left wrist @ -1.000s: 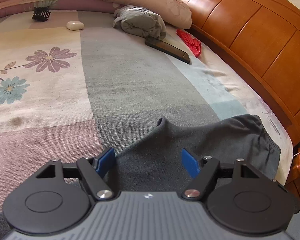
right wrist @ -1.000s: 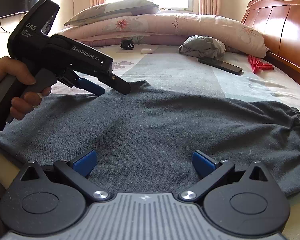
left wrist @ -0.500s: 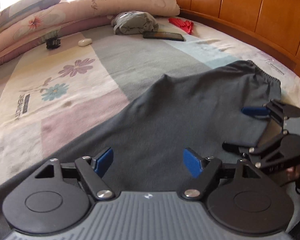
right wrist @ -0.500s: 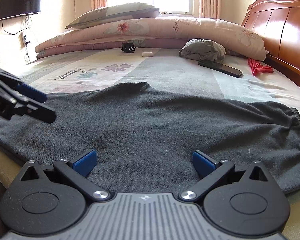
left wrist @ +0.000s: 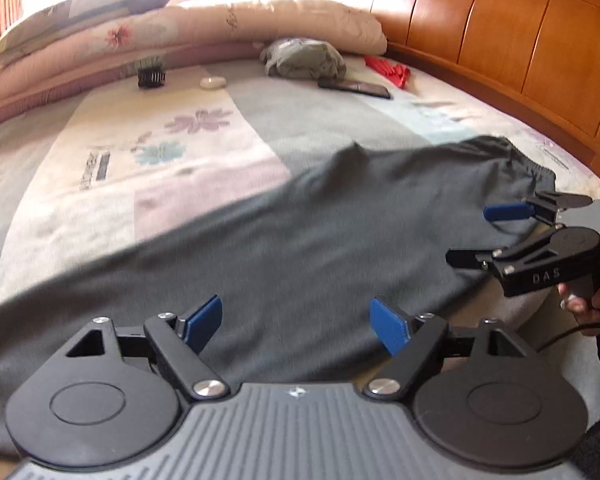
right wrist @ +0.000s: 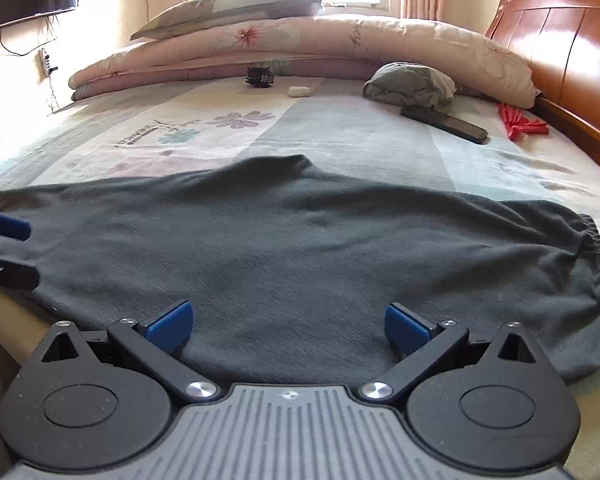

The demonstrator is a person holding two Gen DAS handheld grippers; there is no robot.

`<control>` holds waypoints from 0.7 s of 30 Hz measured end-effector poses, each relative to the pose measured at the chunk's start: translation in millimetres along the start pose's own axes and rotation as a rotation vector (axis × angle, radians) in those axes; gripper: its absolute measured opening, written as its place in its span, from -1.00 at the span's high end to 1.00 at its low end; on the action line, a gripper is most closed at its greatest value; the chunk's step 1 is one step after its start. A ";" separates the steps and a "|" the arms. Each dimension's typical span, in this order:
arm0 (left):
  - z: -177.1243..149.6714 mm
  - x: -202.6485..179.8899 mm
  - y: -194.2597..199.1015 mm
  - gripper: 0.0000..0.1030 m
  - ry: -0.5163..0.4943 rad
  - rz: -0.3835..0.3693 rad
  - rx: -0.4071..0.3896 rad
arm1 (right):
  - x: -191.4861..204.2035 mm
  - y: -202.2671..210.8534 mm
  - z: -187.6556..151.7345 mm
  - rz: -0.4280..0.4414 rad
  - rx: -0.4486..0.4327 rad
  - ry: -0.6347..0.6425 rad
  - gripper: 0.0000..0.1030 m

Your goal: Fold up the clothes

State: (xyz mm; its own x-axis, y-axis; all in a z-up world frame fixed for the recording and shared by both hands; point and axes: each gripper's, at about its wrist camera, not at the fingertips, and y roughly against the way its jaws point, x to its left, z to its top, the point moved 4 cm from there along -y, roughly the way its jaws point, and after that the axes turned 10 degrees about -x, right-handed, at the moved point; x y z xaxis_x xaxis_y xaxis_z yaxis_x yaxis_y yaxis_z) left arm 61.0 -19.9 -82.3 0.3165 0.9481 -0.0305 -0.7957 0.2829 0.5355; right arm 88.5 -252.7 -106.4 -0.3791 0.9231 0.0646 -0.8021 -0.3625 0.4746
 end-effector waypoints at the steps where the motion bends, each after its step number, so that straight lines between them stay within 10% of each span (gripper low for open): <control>1: 2.6 2.9 -5.4 -0.58 0.004 0.010 -0.006 | 6.9 -2.4 6.5 0.020 -0.010 0.004 -1.00; 11: -46.6 17.5 2.6 -0.61 0.086 0.043 0.016 | 63.2 -20.9 -10.3 0.083 -0.035 0.154 -1.00; 21: -8.9 84.0 -9.6 -0.61 0.147 0.090 -0.053 | 62.9 -18.2 -10.7 0.061 -0.011 0.140 -1.00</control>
State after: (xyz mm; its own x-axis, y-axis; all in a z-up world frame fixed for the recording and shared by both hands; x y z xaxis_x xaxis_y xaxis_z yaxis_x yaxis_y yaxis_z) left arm 90.7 58.3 -97.5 0.1670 0.9798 -0.1099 -0.8446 0.1997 0.4967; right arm 74.3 -189.4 -120.4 -0.4874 0.8727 -0.0309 -0.7802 -0.4193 0.4643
